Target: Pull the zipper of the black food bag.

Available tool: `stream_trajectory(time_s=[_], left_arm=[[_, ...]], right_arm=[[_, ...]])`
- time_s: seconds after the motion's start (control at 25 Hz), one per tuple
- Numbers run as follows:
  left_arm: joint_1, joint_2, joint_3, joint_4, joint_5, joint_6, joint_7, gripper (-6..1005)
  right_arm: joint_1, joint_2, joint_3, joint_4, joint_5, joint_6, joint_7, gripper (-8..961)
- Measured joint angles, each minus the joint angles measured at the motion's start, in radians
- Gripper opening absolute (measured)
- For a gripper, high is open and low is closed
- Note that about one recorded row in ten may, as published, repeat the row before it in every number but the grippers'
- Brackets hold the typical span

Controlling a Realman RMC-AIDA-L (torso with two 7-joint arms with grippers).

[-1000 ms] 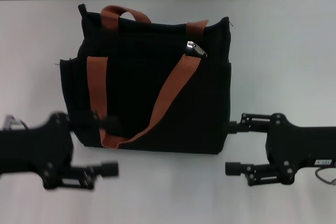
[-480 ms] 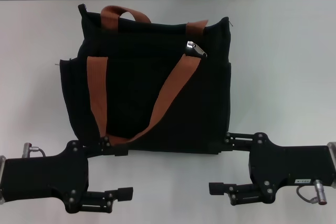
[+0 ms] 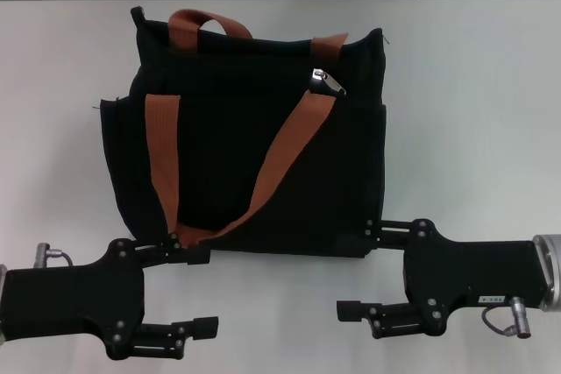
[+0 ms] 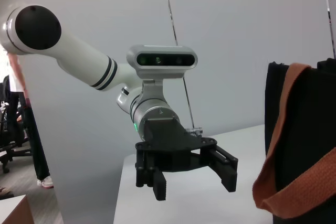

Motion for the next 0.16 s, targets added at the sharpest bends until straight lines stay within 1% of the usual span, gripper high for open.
stream_trajectory(time_s=[0.16], left_arm=[[0.005,-0.001,-0.002,0.0,0.0,-0.001,0.013,829]], right_arm=[[0.001,0.0,0.008,0.005,0.003,0.003,0.0,768]])
